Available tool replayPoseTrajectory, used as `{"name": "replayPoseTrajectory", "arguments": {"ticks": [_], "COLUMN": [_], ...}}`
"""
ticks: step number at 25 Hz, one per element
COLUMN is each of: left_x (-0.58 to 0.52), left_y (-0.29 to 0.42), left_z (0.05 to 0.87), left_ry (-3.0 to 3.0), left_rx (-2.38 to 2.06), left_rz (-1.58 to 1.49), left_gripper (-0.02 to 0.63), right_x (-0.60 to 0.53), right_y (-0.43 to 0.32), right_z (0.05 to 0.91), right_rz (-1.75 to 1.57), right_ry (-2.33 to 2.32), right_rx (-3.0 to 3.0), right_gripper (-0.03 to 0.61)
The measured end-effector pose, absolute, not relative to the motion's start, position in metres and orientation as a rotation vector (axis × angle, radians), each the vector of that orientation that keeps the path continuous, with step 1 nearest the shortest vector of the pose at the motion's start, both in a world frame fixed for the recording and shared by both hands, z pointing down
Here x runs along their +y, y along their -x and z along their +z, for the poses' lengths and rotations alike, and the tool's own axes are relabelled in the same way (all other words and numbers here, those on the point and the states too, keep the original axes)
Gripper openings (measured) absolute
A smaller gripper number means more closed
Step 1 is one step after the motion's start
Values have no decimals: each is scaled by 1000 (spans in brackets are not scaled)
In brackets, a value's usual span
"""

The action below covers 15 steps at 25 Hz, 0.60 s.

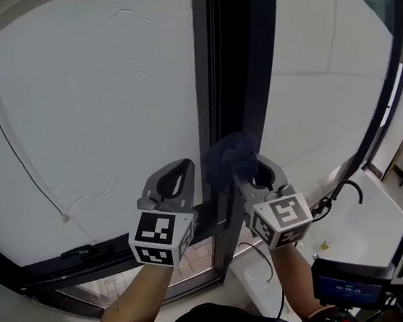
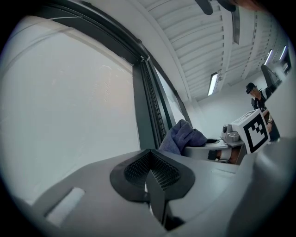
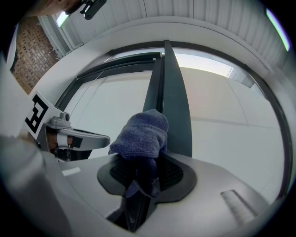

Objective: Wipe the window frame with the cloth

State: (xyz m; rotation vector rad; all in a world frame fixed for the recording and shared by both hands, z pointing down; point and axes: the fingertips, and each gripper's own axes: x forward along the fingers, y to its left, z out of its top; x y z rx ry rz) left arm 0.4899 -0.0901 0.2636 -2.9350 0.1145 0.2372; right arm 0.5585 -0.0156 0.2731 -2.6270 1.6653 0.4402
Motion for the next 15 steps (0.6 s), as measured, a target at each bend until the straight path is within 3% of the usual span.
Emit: {"name": "replayPoseTrajectory", "arguments": {"ticks": [15], "left_x": [-80], "left_y": [-504], "left_z": [330], "left_ry": [2984], "left_rx": [84], "left_rz": [80], "left_gripper": [-6], "right_x": [-17], "right_y": [-561], "right_z": [337], "right_rz": [284], "right_ry": [2640], "right_rx": [1687], "right_gripper": [117]}}
